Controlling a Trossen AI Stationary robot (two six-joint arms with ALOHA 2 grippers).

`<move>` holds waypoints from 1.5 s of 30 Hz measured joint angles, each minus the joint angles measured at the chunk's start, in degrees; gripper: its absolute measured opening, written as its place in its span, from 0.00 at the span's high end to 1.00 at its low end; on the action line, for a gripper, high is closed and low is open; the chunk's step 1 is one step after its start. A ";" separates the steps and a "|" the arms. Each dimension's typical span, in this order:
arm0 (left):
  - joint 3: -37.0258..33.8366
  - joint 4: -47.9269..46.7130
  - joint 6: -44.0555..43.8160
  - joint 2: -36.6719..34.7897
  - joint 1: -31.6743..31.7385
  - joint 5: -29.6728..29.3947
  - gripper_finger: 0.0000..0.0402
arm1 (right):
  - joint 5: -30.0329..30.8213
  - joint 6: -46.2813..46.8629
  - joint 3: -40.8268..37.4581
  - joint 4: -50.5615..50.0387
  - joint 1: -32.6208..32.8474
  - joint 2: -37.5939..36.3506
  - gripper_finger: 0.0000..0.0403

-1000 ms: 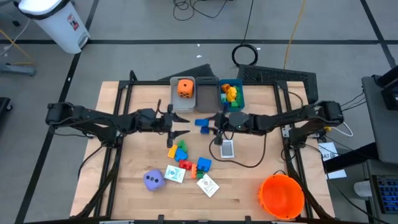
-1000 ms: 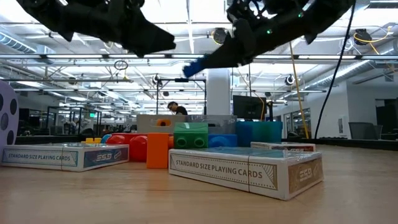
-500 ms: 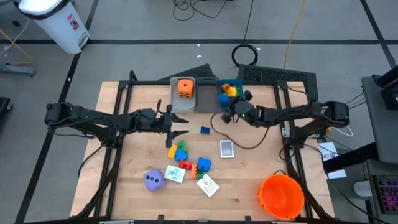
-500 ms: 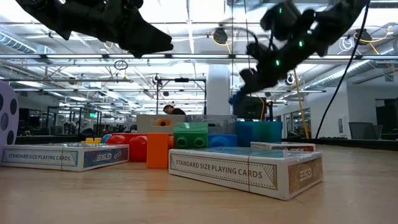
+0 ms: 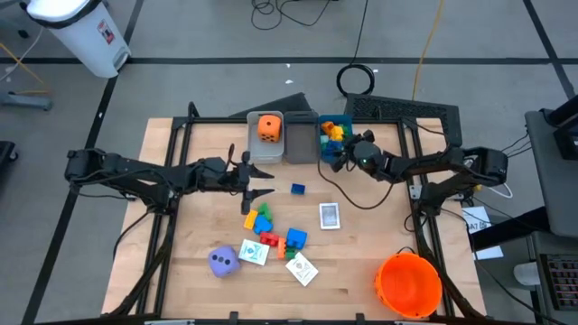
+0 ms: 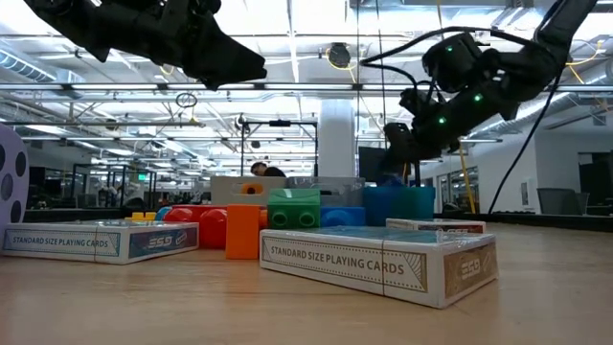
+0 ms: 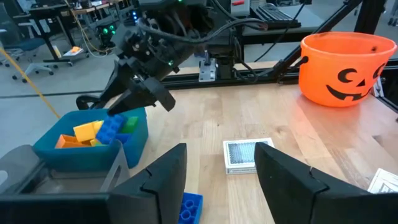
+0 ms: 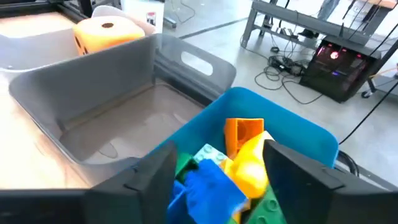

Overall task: Pick & Place Toys
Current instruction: Put the blue game piece into the blue bin

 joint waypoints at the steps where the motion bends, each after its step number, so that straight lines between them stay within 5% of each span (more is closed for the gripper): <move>1: 0.00 -0.02 0.00 0.00 0.00 0.00 0.51 | 0.08 -0.46 -0.46 0.82 0.00 0.00 0.41; 11: 0.00 -0.04 -0.02 0.00 0.00 0.00 0.51 | -2.76 -2.73 -0.79 5.33 1.05 0.01 0.25; 18: 0.00 -0.02 -0.02 0.00 0.00 0.00 0.51 | -18.19 -4.54 -0.01 10.98 7.05 0.00 0.26; 29: 0.02 0.40 -0.02 0.00 0.00 0.00 0.51 | -19.57 -6.64 16.61 -15.38 19.84 4.66 0.24; 38: 0.02 0.13 -0.02 0.00 0.00 -0.02 0.51 | -19.66 -9.04 20.10 -16.13 18.77 14.75 0.22; 45: 0.02 0.00 -0.02 0.00 0.07 -0.02 0.51 | -26.13 -9.04 20.95 -15.25 17.03 20.47 0.24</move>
